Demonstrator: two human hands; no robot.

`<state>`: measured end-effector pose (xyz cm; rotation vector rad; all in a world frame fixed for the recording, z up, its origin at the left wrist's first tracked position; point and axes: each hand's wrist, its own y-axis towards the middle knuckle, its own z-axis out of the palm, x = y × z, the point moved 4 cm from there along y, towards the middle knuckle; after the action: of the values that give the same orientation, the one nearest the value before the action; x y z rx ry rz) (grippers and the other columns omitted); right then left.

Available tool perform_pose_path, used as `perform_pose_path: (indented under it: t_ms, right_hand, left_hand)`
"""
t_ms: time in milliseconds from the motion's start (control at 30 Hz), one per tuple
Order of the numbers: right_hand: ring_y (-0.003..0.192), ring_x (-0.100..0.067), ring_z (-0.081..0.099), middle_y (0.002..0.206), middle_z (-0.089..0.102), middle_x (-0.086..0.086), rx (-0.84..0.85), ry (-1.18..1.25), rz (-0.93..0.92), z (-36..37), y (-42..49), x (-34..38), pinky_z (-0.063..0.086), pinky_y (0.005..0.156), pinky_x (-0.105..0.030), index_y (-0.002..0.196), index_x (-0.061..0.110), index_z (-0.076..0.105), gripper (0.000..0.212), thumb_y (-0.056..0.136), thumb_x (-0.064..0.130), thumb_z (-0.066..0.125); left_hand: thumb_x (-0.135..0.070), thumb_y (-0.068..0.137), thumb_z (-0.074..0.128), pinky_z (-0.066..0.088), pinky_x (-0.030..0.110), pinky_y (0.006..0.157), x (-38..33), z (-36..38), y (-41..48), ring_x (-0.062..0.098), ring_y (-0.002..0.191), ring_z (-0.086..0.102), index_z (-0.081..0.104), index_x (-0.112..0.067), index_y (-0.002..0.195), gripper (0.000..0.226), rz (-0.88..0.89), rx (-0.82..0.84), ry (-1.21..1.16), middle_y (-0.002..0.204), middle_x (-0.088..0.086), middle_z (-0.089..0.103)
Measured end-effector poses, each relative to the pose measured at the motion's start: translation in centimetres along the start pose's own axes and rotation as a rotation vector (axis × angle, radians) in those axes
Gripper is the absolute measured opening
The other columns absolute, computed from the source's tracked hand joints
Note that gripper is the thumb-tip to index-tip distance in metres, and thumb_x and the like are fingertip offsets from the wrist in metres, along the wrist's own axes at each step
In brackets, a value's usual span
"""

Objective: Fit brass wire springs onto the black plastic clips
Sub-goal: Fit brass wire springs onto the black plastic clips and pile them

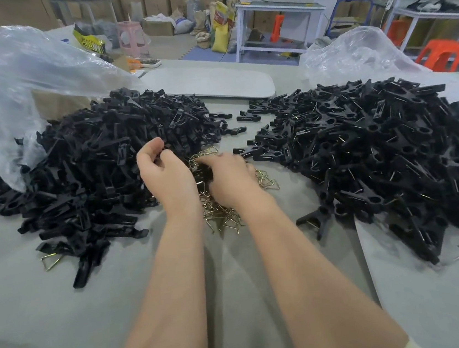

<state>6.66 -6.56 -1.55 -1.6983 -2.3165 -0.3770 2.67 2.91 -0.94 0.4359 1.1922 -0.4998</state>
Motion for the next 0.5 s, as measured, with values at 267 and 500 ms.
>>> perform_pose_path:
  t_ms: [267, 500]
  right_hand:
    - [0.075, -0.017, 0.058, 0.087, 0.068, -0.001, -0.312, 0.398, 0.047, -2.3, -1.8, -1.6, 0.041, 0.067, -0.03, 0.101, 0.02, 0.067, 0.017, 0.096, 0.02, 0.051]
    - [0.078, -0.011, 0.057, 0.089, 0.066, 0.002, -0.438, 0.442, 0.027, -4.6, -4.5, -4.8, 0.041, 0.072, -0.019, 0.108, 0.014, 0.067, 0.022, 0.096, 0.016, 0.048]
  left_hand:
    - [-0.007, 0.091, 0.051, 0.042, 0.007, 0.078, 0.0, 1.0, -0.4, 0.002, 0.09, 0.055, 0.058, -0.02, 0.103, 0.019, 0.13, 0.173, 0.121, 0.114, 0.003, 0.06]
    - [-0.024, 0.089, 0.064, 0.051, 0.021, 0.083, 0.2, 4.0, -4.0, -0.002, 0.089, 0.061, 0.067, -0.023, 0.099, 0.01, 0.18, 0.822, 0.353, 0.093, -0.014, 0.067]
